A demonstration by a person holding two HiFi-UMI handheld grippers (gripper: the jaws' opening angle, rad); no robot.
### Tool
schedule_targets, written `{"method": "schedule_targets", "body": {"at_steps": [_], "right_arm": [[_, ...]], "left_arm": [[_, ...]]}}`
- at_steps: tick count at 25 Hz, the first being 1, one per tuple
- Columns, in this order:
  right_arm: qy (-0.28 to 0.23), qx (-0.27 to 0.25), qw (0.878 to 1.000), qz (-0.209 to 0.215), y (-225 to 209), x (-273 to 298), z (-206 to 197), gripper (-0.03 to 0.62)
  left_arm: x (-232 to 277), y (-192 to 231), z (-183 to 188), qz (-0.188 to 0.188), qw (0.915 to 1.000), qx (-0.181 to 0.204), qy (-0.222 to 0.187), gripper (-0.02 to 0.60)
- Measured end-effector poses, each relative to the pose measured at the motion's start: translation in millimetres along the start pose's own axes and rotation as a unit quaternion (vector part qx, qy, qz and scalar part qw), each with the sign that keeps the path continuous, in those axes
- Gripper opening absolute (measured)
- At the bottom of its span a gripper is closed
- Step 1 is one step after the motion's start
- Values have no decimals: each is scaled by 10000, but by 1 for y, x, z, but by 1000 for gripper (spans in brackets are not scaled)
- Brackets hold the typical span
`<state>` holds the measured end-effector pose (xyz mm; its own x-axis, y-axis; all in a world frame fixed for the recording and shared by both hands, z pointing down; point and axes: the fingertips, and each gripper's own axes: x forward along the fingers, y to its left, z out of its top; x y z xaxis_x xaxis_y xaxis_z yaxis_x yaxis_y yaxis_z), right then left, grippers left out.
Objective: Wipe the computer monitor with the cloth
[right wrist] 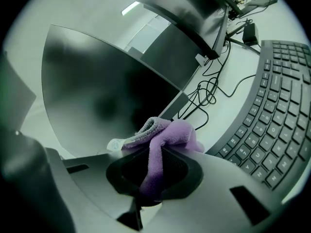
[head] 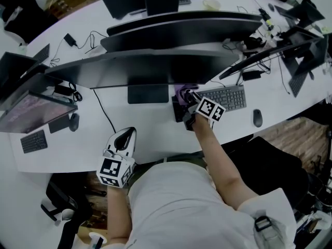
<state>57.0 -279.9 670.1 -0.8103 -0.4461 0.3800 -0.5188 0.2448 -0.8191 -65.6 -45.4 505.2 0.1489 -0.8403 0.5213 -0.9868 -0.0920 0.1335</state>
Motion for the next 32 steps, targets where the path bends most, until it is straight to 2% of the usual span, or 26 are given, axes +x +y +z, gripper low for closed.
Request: {"method": "schedule_targets", "body": {"at_steps": [19, 32], "right_arm": [[-196, -35, 9998, -90, 40, 36, -40, 58], [-205, -80, 9997, 51, 78, 70, -79, 55]], "left_arm": [[-41, 67, -19, 1, 9995, -263, -173, -3], [-66, 111, -32, -91, 9989, -396, -252, -3]]}}
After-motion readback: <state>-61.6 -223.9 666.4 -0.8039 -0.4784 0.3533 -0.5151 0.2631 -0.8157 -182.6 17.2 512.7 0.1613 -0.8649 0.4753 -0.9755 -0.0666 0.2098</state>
